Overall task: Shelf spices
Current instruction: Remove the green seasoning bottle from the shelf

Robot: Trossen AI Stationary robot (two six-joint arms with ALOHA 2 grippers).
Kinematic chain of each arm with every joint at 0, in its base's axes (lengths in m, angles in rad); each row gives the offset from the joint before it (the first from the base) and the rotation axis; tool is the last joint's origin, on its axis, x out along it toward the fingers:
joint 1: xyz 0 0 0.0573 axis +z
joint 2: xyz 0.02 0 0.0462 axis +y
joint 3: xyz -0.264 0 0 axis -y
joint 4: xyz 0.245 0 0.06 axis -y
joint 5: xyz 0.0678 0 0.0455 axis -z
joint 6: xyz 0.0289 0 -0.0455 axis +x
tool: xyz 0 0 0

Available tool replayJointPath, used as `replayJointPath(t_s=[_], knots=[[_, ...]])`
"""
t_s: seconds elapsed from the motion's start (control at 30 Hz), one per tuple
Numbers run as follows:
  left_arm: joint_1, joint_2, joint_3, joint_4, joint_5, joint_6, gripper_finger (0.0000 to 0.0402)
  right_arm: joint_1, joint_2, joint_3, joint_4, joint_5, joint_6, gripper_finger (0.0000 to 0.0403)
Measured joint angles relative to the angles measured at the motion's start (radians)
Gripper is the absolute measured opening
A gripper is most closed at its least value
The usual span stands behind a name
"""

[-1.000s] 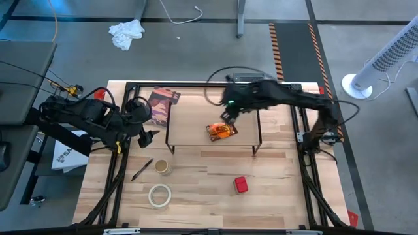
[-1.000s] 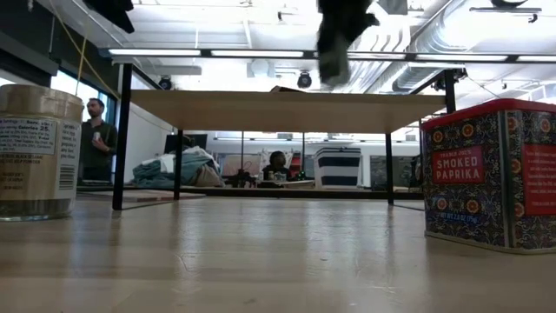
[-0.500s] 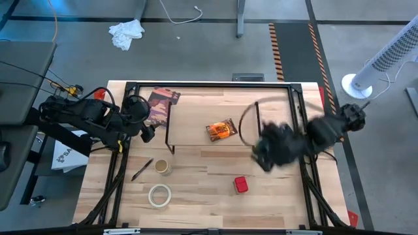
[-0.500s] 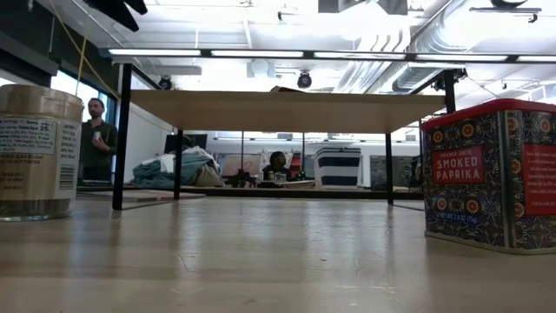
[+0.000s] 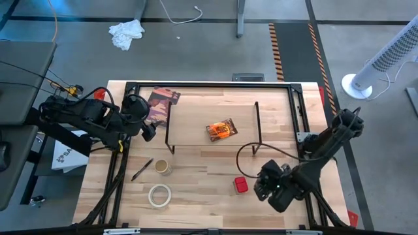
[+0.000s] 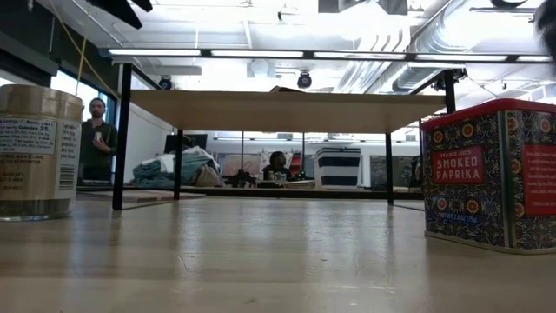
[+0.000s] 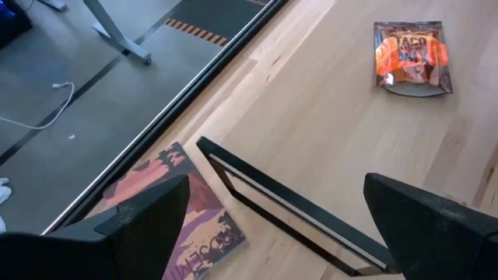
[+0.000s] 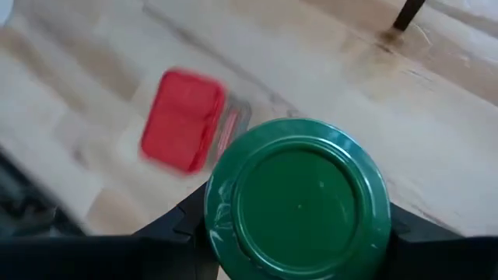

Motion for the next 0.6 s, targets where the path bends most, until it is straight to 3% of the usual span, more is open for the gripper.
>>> replayJointPath(t_s=[0.13,0.6], knots=[[0.000,0.000,0.000,0.000,0.012,0.000,0.0381,-0.015,0.000,-0.106,0.065,0.062,0.069,0.0181],[0.000,0.000,0.000,-0.001,0.006,-0.026,0.0381,-0.033,0.000,-0.180,0.127,0.001,-0.003,0.0181]])
